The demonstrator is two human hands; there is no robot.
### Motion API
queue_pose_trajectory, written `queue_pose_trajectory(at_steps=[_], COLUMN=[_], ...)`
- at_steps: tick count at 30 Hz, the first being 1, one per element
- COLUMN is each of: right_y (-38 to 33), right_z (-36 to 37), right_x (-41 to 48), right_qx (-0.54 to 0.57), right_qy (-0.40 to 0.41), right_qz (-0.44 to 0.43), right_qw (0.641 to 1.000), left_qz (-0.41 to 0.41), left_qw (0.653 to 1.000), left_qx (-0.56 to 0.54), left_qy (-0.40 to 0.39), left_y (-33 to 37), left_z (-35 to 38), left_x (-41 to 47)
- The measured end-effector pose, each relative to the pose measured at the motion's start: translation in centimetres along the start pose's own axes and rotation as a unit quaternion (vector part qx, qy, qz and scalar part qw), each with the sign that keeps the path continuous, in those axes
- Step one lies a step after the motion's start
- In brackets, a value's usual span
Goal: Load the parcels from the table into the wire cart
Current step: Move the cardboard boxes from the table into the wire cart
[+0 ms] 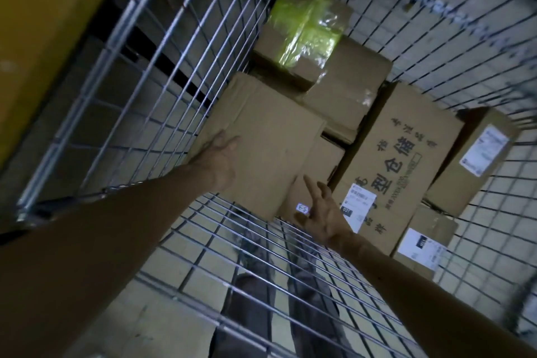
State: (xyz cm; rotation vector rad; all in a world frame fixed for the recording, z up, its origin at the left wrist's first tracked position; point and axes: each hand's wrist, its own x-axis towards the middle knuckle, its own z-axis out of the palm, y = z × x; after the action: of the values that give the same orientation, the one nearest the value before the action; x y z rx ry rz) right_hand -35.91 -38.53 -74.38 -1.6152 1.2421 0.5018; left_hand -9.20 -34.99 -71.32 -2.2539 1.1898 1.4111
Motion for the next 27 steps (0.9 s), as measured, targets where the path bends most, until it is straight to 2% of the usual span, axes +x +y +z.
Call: queue_pose_trajectory(at_steps=[4, 11, 18, 27], right_y=[-2.3, -12.5, -21.3, -27.0], right_z=[-4.4, -12.7, -18.5, -25.2], right_x=[-5.1, -17.0, -27.0, -32.4], right_qx=[-0.036, -0.083, -0.107, -0.181], right_qy=[0.007, 0.028, 0.091, 0.113], right_qz=[0.035, 0.030, -0.055, -0.175], right_qw=[0.999, 0.996, 0.989, 0.961], left_qz=[0.027, 0.067, 0.077, 0.043], left_qw=[0.999, 0.994, 0.983, 0.947], left_qx=[-0.040, -0.054, -0.030, -0.074], left_qy=[0.017, 0.064, 0.164, 0.309], left_y=[1.7, 4.4, 7.1, 8.5], left_z=[-4.0, -11.7, -17.7, -20.2], left_x=[-5.9, -18.8, -30.7, -41.8])
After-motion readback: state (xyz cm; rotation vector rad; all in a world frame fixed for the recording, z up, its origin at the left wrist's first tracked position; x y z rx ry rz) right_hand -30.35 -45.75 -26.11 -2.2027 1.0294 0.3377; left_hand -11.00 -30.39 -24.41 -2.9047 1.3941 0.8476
